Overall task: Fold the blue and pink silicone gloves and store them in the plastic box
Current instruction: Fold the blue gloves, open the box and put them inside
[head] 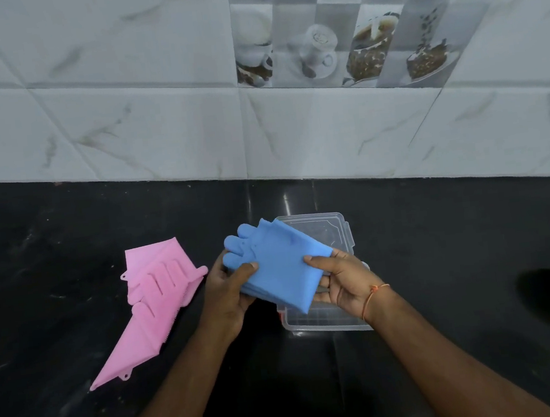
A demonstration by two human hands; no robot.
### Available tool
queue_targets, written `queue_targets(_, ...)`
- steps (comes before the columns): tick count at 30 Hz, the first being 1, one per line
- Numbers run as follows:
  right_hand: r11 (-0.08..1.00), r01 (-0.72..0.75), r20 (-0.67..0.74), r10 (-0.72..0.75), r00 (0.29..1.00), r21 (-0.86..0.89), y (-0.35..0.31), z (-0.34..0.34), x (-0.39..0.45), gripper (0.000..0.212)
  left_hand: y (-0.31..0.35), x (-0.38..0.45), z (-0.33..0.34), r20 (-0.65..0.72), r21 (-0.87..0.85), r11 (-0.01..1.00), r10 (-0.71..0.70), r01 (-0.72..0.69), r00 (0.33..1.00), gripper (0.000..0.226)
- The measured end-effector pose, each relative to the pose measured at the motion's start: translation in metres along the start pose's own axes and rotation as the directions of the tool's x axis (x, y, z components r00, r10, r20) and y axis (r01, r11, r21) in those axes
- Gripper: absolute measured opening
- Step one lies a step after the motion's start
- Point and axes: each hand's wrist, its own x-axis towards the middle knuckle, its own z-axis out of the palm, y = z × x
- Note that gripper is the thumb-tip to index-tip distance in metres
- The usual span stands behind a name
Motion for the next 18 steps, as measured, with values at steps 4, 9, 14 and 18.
queue_targets(4, 1.000, -0.001, -0.032, 0.001, 0.999, -0.005, -0.007, -0.029, -0.011, 0.043, -0.003, -0.009, 0.015, 0.020, 0.223, 0.974, -0.034, 0.029, 0.999, 0.063)
queue_targets(9, 0.994, -0.019, -0.141, 0.004, 0.990, -0.107, -0.011, -0.056, -0.021, 0.042, -0.018, -0.018, 0.034, -0.019, 0.496, 0.868, -0.021, 0.027, 1.000, 0.071)
queue_targets(14, 0.978, -0.021, -0.240, -0.030, 0.970, -0.207, -0.008, -0.069, -0.027, 0.036, -0.030, -0.027, 0.047, -0.046, 0.749, 0.662, 0.012, 0.027, 0.999, 0.072)
queue_targets(18, 0.946, 0.003, -0.289, -0.103, 0.952, -0.325, -0.005, -0.074, -0.028, 0.034, -0.037, -0.037, 0.056, -0.019, 0.863, 0.505, 0.030, 0.001, 0.999, 0.061)
